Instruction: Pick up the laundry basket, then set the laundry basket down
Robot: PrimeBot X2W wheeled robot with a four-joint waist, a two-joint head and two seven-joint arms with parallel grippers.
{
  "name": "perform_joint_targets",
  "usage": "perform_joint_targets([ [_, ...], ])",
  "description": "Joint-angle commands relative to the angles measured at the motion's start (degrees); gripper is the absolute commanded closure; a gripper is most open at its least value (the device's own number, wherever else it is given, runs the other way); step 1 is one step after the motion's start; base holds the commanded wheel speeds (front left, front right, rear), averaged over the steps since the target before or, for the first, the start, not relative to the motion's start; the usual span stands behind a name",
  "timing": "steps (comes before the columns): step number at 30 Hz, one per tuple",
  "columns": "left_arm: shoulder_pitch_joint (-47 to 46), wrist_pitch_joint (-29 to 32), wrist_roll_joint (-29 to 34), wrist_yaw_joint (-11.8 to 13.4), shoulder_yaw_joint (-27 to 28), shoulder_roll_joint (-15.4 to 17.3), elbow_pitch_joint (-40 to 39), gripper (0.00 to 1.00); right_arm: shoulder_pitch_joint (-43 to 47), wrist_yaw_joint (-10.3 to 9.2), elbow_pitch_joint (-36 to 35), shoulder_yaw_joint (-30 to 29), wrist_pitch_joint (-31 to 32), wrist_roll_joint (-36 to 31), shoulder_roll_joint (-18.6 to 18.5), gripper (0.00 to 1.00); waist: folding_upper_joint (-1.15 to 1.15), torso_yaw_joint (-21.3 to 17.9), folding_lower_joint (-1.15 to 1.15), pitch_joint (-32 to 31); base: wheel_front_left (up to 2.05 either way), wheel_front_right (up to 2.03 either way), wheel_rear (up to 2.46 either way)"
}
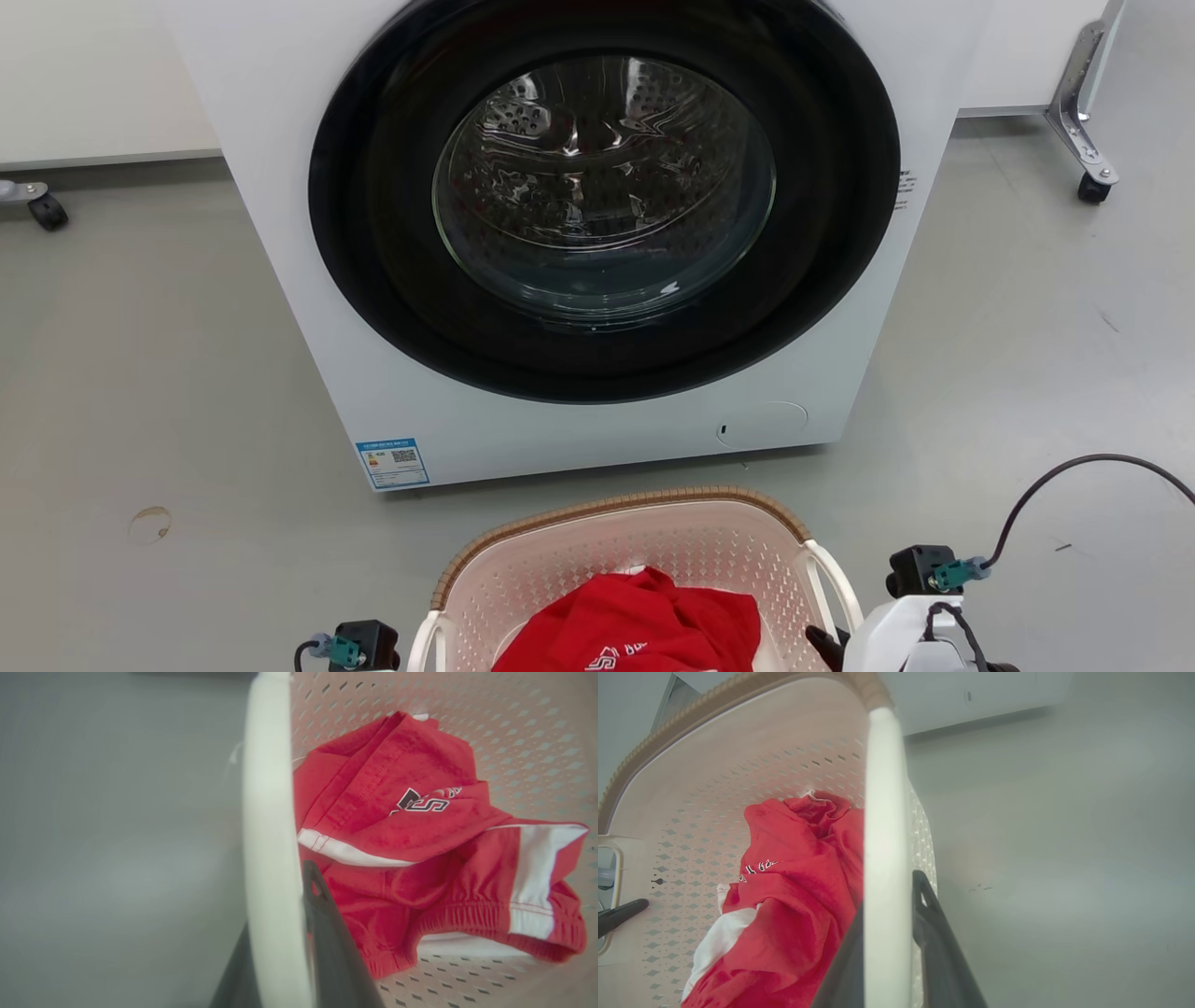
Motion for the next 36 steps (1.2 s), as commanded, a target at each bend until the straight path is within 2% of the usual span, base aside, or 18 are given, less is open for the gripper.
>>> perform_joint_targets([
  [1,-1.14,-0.75,-0.09,-0.16,1.07,6.66,2.13,1.0,-2.19,-0.33,2.57,-0.68,-1.0,0.8,-6.14,1.0,0.0,-0.04,0.0,0.01,0.0,0.0,0.0],
  [36,-2.44,-2.09,-3.38,-0.17,-2.4,6.43,2.69,1.0,-2.59,-0.33,2.86,1.0,-1.15,2.13,-6.38,1.0,0.0,0.15,0.0,0.88,0.0,0.0,0.0],
])
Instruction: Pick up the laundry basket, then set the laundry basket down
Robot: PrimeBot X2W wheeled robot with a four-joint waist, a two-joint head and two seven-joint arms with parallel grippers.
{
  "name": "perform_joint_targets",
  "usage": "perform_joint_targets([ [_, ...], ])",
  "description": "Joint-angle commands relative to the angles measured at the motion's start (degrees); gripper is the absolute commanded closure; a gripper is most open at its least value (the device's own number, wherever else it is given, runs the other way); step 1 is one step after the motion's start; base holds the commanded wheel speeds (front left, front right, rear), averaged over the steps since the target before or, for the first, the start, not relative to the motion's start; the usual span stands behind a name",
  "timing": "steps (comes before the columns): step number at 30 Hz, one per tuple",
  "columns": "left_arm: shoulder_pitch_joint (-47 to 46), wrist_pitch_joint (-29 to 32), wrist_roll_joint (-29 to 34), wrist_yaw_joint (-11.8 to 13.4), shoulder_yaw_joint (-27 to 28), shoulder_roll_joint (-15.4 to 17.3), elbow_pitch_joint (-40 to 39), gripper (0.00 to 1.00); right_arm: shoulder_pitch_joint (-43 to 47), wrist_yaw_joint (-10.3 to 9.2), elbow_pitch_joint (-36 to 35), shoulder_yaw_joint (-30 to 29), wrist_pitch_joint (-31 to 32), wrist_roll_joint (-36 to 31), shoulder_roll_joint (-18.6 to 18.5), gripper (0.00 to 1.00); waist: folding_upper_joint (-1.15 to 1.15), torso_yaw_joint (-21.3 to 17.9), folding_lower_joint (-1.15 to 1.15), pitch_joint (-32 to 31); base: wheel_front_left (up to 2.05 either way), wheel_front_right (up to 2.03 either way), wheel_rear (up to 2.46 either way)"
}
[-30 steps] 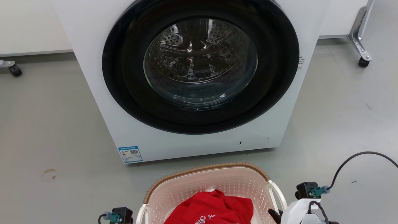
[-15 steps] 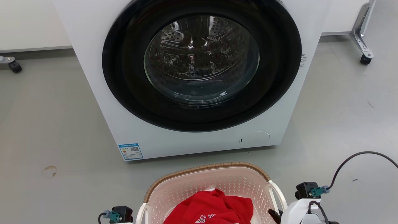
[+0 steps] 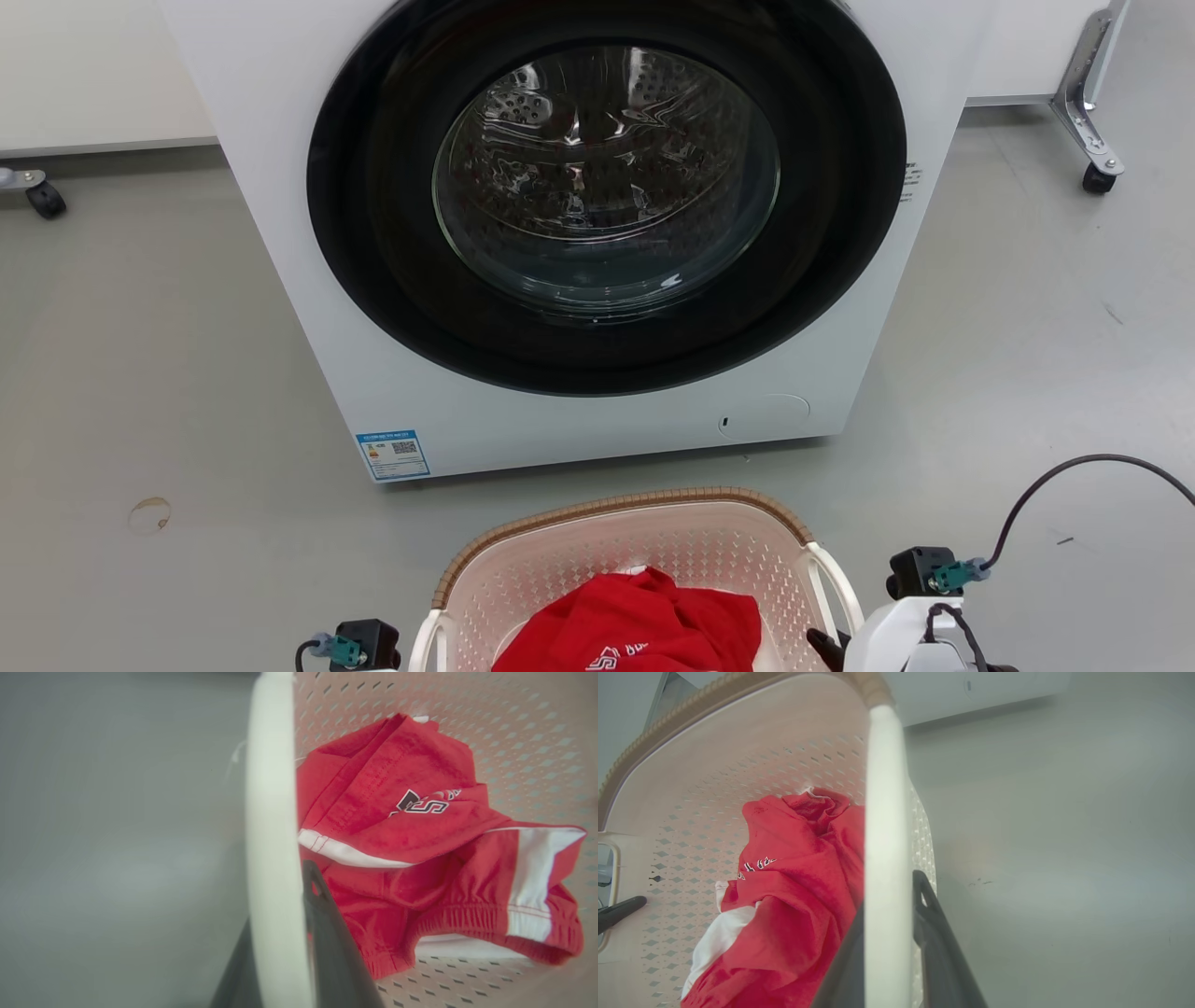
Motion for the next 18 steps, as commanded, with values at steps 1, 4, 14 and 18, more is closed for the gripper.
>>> perform_joint_targets([
  [1,-1.5,-0.76,0.04,-0.18,0.99,6.44,1.99,1.0,-2.36,-0.33,2.58,-0.52,-1.14,0.6,-6.33,1.0,0.0,-0.02,0.0,-0.01,0.0,0.0,0.0],
  [4,-1.55,-0.82,-0.22,-0.18,0.71,6.48,2.01,1.0,-2.38,-0.33,2.61,-0.39,-1.17,0.68,-6.35,1.0,0.0,-0.05,0.0,0.03,0.0,0.0,0.0],
  [14,-2.26,-1.14,-0.79,-0.18,-0.34,6.47,2.04,1.0,-2.76,-0.33,2.65,-0.09,-1.33,0.99,-6.53,1.0,0.0,0.11,0.0,0.56,0.0,0.0,0.0],
  [18,-2.57,-1.25,-1.09,-0.18,-0.66,6.41,2.15,1.0,-2.97,-0.33,2.68,0.0,-1.39,1.11,-6.63,1.0,0.0,0.13,0.0,0.8,0.0,0.0,0.0],
])
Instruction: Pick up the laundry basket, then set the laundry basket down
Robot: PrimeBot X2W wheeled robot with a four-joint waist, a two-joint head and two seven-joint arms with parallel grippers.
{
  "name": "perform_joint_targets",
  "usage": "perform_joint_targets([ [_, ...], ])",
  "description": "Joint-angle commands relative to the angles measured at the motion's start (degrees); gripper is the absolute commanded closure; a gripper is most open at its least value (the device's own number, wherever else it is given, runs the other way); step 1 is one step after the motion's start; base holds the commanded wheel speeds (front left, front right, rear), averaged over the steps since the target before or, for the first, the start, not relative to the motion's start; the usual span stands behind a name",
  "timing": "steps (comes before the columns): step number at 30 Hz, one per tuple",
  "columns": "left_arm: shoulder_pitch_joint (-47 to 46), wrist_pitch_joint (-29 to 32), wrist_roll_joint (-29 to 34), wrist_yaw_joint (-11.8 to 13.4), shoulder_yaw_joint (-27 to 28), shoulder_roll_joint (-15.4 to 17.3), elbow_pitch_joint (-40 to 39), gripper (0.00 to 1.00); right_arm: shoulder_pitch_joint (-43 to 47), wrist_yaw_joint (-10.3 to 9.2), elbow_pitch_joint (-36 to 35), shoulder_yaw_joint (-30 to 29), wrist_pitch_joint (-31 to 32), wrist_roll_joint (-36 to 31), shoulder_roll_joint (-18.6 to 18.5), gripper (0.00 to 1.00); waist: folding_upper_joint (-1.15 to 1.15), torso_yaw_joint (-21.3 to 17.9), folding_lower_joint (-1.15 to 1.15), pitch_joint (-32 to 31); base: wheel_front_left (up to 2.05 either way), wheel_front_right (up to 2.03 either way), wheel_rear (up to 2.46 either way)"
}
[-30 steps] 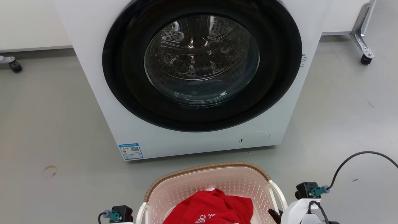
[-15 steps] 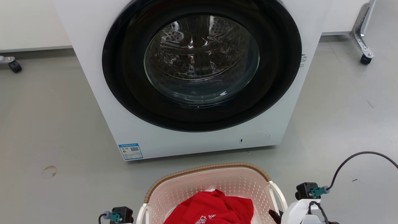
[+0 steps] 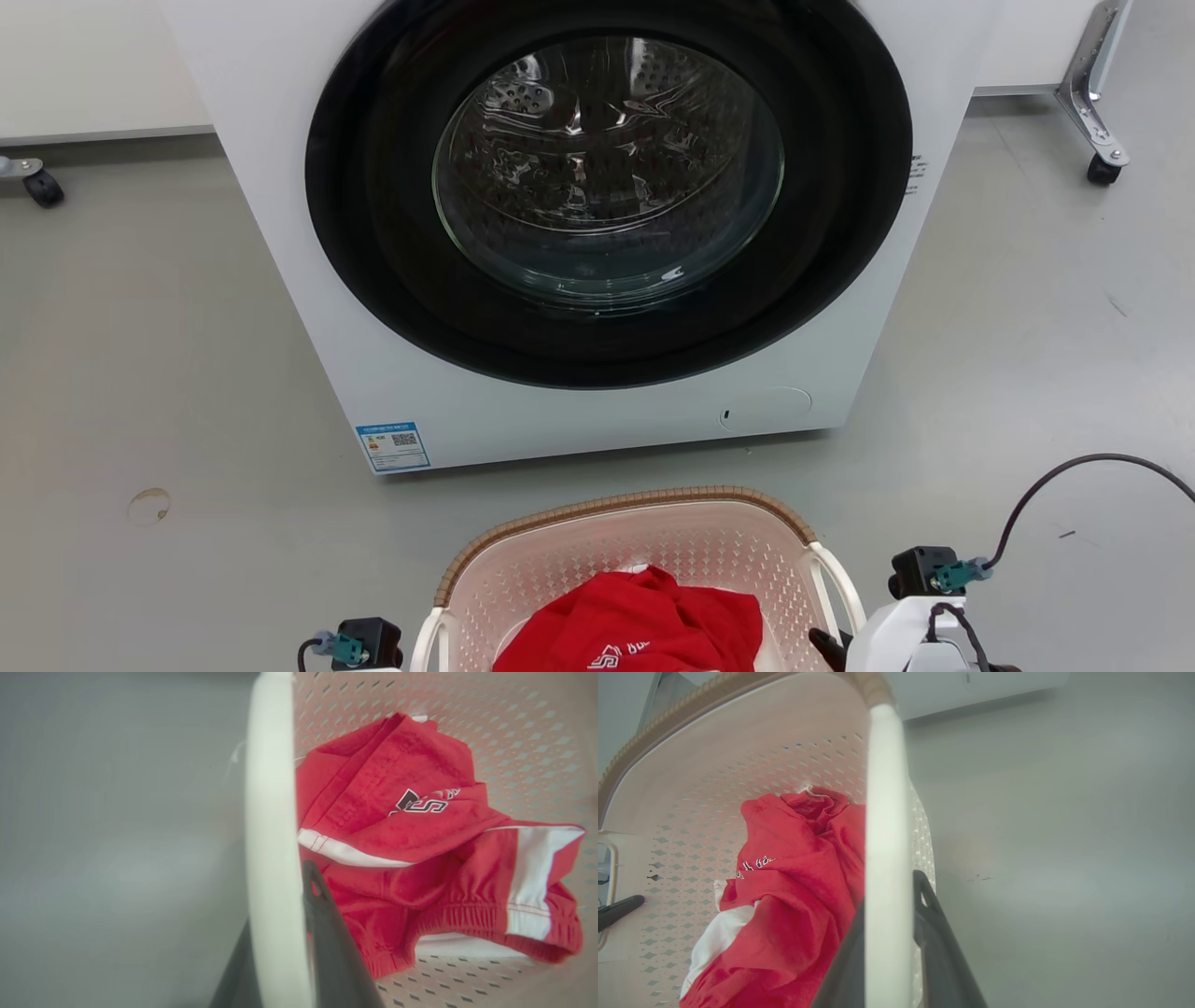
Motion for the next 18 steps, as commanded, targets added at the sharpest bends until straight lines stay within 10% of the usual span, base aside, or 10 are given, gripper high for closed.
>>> perform_joint_targets([
  [1,-2.23,-0.72,-0.16,-0.17,1.0,6.37,2.12,1.0,-2.88,-0.33,2.59,-0.58,-1.38,0.93,-6.44,1.0,0.0,-0.01,0.0,0.11,0.0,0.0,0.0],
  [18,-3.27,-1.52,-1.4,-0.17,-0.12,5.82,2.67,1.0,-3.61,-0.33,2.43,-0.17,-1.74,1.38,-7.01,1.0,0.0,-0.18,0.0,1.83,0.0,0.0,0.0],
])
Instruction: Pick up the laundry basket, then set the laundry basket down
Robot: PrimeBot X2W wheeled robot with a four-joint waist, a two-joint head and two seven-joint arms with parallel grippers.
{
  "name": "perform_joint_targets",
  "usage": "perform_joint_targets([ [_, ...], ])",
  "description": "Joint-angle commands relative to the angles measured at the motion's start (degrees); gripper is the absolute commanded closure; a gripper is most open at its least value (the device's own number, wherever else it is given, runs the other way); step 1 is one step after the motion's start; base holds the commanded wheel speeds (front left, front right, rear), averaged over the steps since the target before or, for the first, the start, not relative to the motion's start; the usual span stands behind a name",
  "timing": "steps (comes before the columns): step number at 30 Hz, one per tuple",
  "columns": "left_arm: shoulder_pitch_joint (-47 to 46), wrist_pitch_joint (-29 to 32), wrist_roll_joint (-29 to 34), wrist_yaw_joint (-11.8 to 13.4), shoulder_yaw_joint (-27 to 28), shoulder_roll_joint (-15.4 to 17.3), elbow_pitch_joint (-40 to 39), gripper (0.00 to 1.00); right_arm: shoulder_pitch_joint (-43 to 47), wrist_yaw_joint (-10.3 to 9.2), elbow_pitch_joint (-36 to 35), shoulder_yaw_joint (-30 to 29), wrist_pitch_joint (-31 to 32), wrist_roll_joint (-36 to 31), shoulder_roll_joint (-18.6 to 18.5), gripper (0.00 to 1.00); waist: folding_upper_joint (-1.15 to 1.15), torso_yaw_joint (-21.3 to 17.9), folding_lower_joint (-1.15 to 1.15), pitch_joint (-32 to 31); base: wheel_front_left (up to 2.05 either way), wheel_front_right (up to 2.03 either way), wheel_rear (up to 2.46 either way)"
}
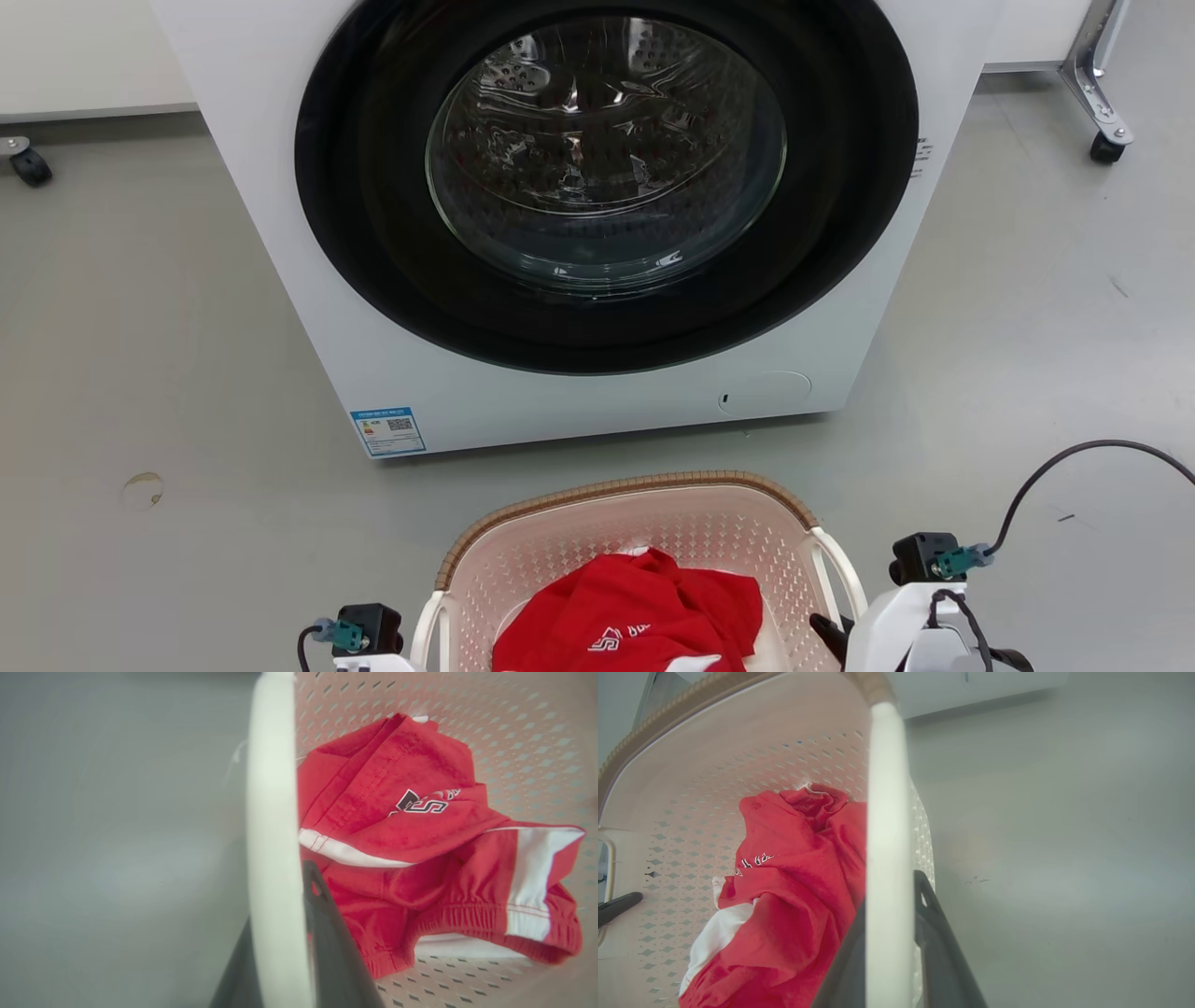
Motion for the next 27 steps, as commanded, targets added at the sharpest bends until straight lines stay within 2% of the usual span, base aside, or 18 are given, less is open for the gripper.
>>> perform_joint_targets([
  [1,-1.98,-0.63,-0.46,-0.17,0.94,5.97,2.23,1.0,-2.38,-0.48,2.43,-0.76,-1.72,1.04,-6.75,1.0,0.0,0.02,0.0,0.16,0.0,0.0,0.0],
  [16,-3.4,-1.45,-1.12,-0.17,-0.05,5.69,2.64,1.0,-3.22,-0.48,2.13,-0.53,-2.59,1.33,-7.28,1.0,0.0,-0.05,0.0,2.5,0.0,0.0,0.0],
  [27,-6.91,-3.41,-0.35,-0.17,-0.94,4.78,3.15,1.0,-5.56,-0.48,1.37,-0.63,-4.48,1.05,-8.55,1.0,0.0,0.2,0.0,7.9,0.0,0.0,0.0],
])
